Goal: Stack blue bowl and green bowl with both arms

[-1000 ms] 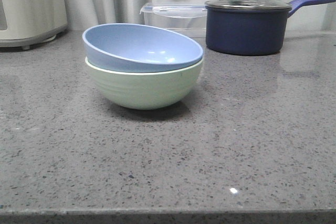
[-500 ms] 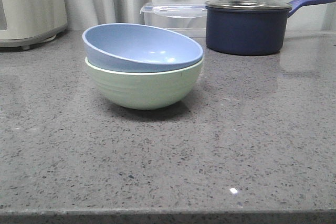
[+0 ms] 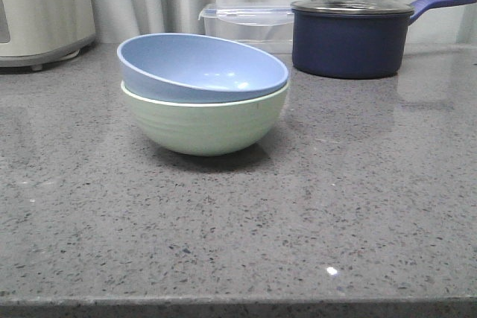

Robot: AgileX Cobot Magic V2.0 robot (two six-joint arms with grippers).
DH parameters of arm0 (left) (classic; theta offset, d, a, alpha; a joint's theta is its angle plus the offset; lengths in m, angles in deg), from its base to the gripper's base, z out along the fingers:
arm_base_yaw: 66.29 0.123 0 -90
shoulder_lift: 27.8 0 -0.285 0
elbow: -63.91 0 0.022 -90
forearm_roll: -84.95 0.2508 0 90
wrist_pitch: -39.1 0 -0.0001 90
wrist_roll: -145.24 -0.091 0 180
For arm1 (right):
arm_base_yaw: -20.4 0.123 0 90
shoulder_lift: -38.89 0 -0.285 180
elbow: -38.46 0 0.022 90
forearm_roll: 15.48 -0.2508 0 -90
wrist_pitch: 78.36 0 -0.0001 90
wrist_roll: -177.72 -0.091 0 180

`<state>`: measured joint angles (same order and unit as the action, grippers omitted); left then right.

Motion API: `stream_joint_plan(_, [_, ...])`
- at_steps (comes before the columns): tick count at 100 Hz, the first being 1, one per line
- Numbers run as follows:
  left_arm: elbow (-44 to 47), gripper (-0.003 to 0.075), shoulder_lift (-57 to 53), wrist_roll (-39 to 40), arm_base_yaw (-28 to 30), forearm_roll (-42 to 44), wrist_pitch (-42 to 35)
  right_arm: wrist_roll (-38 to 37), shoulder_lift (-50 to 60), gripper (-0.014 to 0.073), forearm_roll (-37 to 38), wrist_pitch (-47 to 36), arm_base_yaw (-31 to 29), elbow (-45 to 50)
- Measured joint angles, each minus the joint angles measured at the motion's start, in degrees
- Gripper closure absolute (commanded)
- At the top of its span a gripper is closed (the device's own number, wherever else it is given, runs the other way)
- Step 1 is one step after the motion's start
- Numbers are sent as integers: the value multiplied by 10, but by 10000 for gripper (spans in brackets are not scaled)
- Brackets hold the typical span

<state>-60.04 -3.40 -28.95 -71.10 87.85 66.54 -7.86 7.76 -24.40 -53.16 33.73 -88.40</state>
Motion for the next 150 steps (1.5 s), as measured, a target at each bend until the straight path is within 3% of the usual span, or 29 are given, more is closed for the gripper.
stream_joint_plan(55, [212,741,-166,0,27,1,-158,0,0,675,0,0,0,0])
stream_joint_plan(150, [213,741,-168,0,27,1,-181,0,0,675,1,0,0,0])
